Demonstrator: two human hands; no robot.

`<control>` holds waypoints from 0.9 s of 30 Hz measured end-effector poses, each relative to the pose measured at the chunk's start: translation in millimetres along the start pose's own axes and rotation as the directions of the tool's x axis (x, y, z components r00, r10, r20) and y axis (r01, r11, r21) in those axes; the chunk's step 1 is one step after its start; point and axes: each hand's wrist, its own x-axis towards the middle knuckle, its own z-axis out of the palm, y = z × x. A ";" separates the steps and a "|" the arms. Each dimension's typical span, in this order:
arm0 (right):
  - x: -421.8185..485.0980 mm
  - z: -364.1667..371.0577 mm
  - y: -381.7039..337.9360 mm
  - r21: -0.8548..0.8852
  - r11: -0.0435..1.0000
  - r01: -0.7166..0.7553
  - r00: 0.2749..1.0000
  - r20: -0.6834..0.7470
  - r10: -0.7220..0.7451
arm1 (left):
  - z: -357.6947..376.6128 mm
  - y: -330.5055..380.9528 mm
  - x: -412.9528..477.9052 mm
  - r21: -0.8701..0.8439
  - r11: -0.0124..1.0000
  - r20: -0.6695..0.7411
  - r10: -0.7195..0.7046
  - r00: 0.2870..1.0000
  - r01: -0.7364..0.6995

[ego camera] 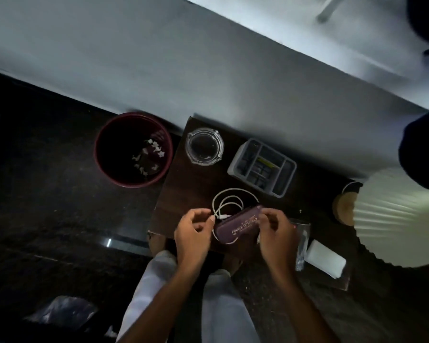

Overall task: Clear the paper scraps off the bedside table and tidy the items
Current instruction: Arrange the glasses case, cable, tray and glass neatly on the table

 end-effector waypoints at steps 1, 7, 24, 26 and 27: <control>5.0 -7.5 7.9 -0.037 0.999 -0.015 1.000 0.012 0.016 | 7.5 -3.7 -8.7 0.009 1.000 -0.020 -0.016 1.000 0.016; 22.1 -15.3 28.3 -0.170 0.980 0.108 0.983 0.166 -0.079 | 34.6 -19.6 -30.0 0.076 0.993 -0.124 -0.078 0.989 0.088; 36.5 -8.1 43.4 -0.170 0.973 0.154 0.931 0.356 -0.085 | 48.1 -40.8 -34.4 -0.068 0.998 -0.081 -0.017 0.997 0.011; 36.8 -11.2 44.8 -0.121 0.984 0.130 0.936 0.341 -0.082 | 42.0 -41.8 -31.1 -0.096 0.995 -0.093 0.016 0.996 -0.025; 35.3 -13.9 45.2 -0.096 0.987 0.131 0.939 0.332 -0.092 | 38.0 -41.6 -29.5 -0.094 0.995 -0.103 0.035 0.994 -0.045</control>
